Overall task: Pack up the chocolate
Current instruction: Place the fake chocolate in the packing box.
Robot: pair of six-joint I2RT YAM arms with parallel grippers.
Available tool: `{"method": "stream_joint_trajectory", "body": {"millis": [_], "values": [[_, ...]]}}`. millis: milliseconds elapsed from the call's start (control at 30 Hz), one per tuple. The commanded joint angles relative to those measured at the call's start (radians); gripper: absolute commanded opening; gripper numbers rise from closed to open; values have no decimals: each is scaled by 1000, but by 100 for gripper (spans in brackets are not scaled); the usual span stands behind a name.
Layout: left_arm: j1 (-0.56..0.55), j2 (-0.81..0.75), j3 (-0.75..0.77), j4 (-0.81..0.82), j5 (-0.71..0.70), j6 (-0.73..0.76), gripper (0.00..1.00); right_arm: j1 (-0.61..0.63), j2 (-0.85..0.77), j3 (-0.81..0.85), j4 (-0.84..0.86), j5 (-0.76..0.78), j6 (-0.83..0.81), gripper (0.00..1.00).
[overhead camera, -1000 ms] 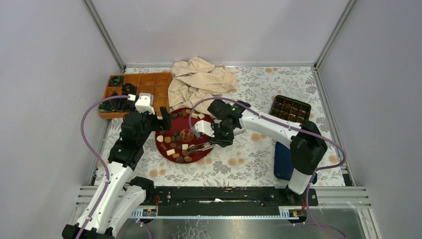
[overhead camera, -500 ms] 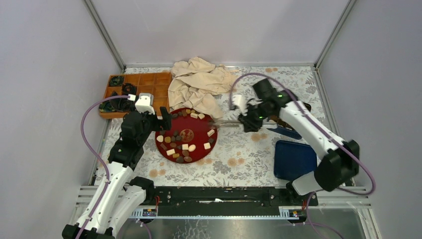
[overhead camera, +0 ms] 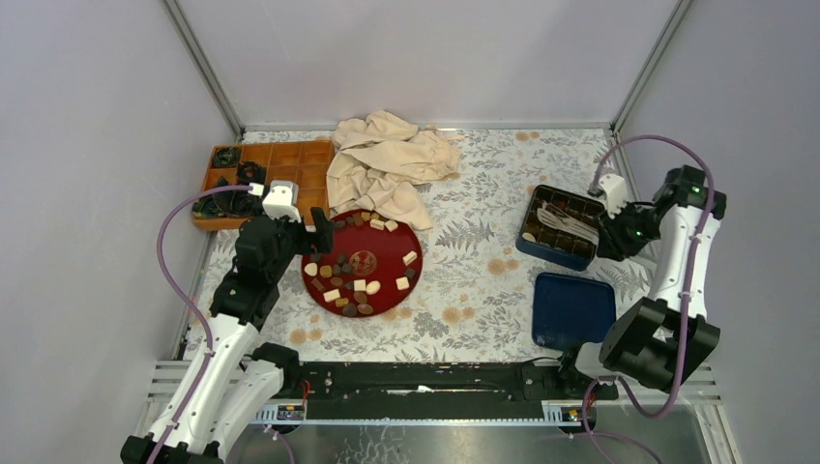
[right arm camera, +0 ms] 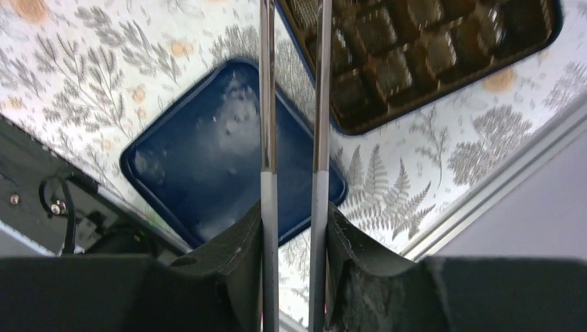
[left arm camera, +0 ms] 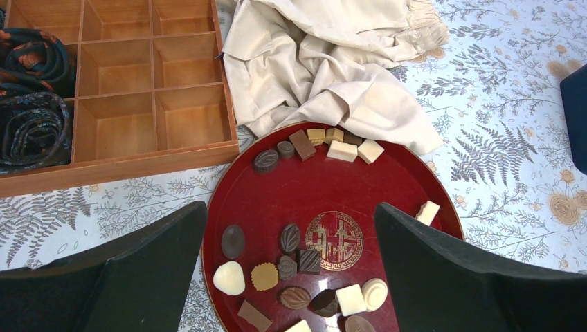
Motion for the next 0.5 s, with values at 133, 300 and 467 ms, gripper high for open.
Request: {"method": "stream_joint_trajectory", "body": {"millis": [133, 300, 467], "values": [[8, -8, -8, 53, 1, 12, 98, -128, 75, 73, -151, 5, -212, 0], [8, -7, -8, 52, 0, 12, 98, -131, 83, 60, -137, 23, -214, 0], [8, -7, -7, 53, 1, 12, 98, -131, 94, 45, -123, 46, -211, 2]]}}
